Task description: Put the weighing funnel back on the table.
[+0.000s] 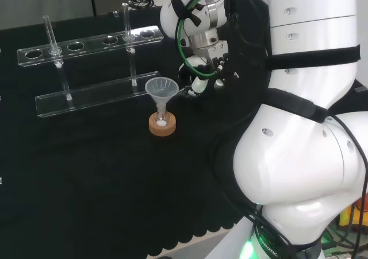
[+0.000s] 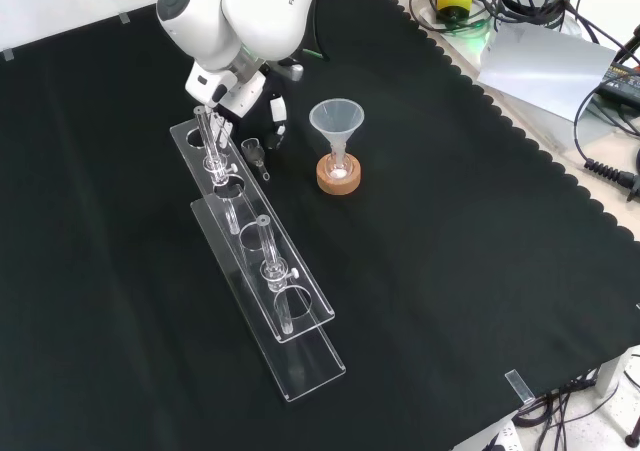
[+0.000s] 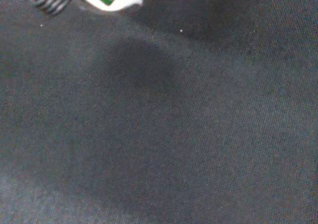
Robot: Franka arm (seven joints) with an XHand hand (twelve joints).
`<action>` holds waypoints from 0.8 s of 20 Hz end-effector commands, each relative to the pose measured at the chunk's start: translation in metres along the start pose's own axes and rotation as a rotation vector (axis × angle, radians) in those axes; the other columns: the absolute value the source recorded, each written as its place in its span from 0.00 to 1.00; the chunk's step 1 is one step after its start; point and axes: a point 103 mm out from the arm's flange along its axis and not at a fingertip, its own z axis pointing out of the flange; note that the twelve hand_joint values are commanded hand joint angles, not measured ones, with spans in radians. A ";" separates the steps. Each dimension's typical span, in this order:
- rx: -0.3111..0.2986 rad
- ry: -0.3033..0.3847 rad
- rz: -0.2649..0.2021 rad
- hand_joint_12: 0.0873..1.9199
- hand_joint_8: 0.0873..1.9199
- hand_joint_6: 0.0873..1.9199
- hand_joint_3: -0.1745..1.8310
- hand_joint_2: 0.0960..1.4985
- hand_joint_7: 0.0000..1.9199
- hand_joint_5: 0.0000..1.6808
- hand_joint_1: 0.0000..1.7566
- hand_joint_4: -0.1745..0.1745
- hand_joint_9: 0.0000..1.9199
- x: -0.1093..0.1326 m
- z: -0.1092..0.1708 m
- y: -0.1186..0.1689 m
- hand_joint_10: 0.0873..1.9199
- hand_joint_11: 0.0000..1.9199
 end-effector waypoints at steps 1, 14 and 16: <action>0.020 0.000 0.004 0.67 0.35 0.15 0.38 0.41 0.18 0.20 0.49 0.33 0.33 0.002 -0.001 -0.007 0.28 0.21; -0.063 -0.037 0.045 0.68 0.35 0.05 0.37 0.41 0.16 0.21 0.48 0.33 0.30 0.003 -0.049 -0.055 0.29 0.19; -0.079 -0.038 0.058 0.68 0.35 0.04 0.37 0.41 0.16 0.21 0.47 0.33 0.30 0.003 -0.058 -0.066 0.29 0.19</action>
